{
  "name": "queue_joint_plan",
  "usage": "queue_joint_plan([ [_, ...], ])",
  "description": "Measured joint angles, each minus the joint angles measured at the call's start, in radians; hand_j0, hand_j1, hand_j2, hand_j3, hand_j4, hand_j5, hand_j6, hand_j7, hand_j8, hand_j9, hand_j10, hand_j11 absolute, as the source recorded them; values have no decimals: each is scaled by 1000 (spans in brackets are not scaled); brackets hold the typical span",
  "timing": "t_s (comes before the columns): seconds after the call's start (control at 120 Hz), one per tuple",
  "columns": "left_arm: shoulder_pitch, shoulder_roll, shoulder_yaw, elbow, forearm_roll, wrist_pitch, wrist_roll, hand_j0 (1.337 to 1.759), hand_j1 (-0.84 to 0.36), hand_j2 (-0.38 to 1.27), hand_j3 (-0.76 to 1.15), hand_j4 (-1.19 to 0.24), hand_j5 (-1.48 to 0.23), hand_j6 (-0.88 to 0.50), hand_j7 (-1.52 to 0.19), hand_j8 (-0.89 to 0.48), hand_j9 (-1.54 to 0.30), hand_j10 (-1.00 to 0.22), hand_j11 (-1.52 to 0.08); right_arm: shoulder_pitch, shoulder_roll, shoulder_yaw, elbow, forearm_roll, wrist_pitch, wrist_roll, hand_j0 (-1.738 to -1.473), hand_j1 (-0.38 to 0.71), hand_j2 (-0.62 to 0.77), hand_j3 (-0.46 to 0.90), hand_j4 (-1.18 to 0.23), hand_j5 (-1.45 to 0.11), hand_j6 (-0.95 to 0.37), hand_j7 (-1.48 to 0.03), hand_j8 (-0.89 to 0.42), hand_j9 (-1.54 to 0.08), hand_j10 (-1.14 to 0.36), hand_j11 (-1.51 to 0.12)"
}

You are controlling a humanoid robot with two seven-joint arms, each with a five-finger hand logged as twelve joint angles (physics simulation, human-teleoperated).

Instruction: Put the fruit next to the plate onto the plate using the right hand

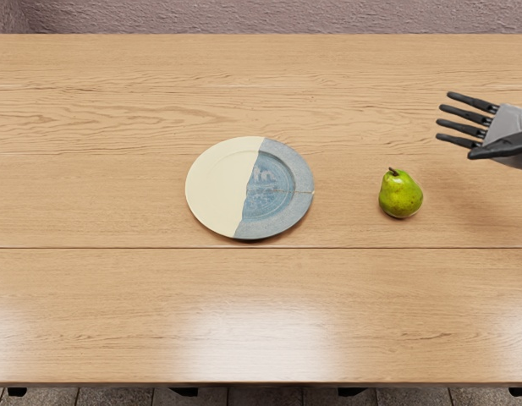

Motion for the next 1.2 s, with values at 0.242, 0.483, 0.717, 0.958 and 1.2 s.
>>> queue_joint_plan([
  [0.242, 0, 0, 0, 0, 0, 0, -1, 1658, 339, 2, 0, -9, -11, -9, -11, -9, -11, -9, -11, 24, 18, -15, 10, -13, 0, 1, -1658, -331, -2, 0, -13, -20, -11, -21, -12, -20, -13, -20],
  [0.483, 1, 0, 0, 0, 0, 0, 0, 1658, 339, 2, 0, -9, -11, -9, -11, -9, -11, -9, -11, 224, -2, -139, 107, -282, 0, -29, -1658, -325, -3, 0, -19, -27, -18, -27, -19, -27, -19, -27],
  [0.717, 0, 0, 0, 0, 0, 0, 0, 1658, 339, 2, 0, -9, -11, -9, -11, -9, -11, -9, -11, 292, 0, -202, 393, -662, -110, -174, -1658, -322, -4, 0, -23, -30, -24, -30, -23, -30, -23, -30],
  [0.958, 0, 0, 0, 0, 0, 0, 0, 1658, 339, 2, 0, -9, -11, -9, -11, -9, -11, -9, -11, 338, 81, -273, 532, -989, -365, -198, -1658, -322, -4, 0, -26, -31, -27, -31, -26, -31, -25, -31],
  [1.2, 0, 0, 0, 0, 0, 0, 0, 1658, 339, 2, 0, -9, -11, -9, -11, -9, -11, -9, -11, 361, 110, -436, 535, -1159, -452, -200, -1658, -319, -4, 0, -29, -34, -30, -34, -29, -34, -28, -34],
])
